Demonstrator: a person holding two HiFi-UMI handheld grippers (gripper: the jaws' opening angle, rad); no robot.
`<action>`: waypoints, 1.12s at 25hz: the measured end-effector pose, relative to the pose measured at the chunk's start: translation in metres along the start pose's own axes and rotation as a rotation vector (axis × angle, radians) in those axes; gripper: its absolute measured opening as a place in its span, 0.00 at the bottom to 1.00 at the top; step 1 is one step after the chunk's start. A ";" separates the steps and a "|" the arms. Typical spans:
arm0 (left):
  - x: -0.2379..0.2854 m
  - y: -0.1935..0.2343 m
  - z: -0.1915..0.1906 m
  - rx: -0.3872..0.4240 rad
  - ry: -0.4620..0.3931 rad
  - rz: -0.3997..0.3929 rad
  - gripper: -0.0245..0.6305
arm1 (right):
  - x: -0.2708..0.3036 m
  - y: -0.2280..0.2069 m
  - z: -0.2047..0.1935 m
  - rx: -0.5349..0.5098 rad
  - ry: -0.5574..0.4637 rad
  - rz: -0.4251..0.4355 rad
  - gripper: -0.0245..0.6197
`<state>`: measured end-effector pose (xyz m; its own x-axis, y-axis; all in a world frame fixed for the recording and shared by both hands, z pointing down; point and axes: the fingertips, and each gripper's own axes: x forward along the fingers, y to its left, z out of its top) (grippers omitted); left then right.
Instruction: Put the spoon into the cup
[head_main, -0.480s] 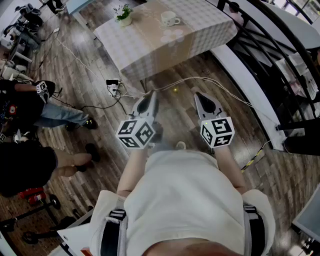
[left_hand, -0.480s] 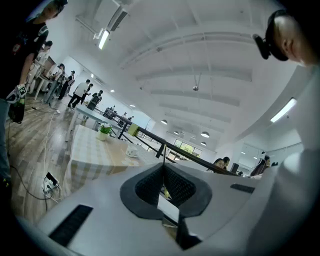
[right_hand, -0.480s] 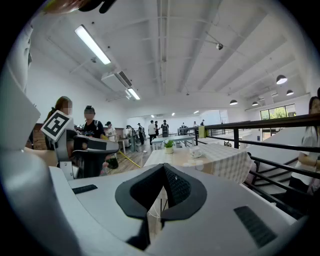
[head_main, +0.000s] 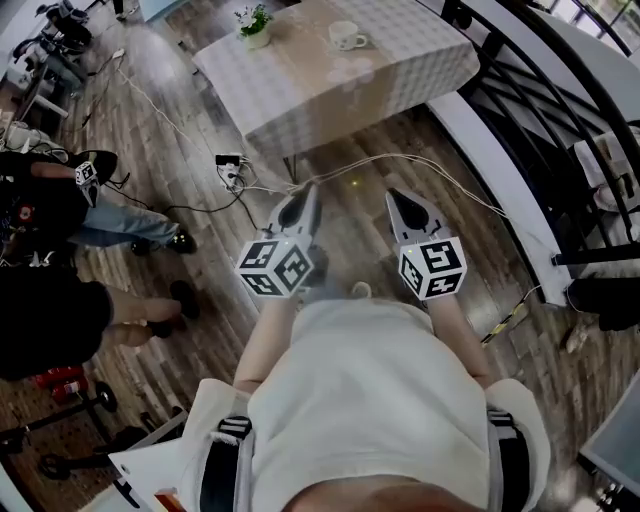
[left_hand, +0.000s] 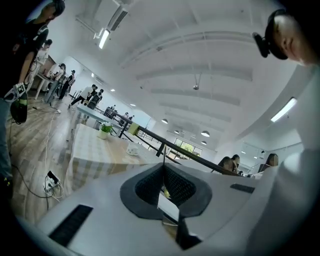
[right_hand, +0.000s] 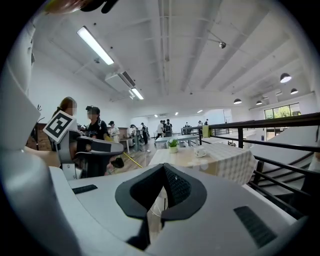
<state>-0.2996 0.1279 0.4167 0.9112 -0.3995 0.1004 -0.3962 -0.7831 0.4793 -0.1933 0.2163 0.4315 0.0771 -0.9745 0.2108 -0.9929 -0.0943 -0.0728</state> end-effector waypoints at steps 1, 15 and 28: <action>-0.001 0.000 0.000 0.001 -0.002 0.002 0.04 | 0.000 0.001 0.000 -0.002 -0.001 0.004 0.04; 0.003 0.003 0.005 -0.007 -0.013 0.042 0.04 | 0.009 -0.005 0.004 0.066 -0.019 0.042 0.04; 0.095 0.020 0.015 -0.021 0.019 -0.007 0.04 | 0.055 -0.070 0.010 0.078 -0.006 -0.017 0.04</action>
<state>-0.2229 0.0670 0.4229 0.9159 -0.3850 0.1139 -0.3878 -0.7752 0.4986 -0.1190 0.1672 0.4388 0.0952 -0.9738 0.2066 -0.9813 -0.1266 -0.1449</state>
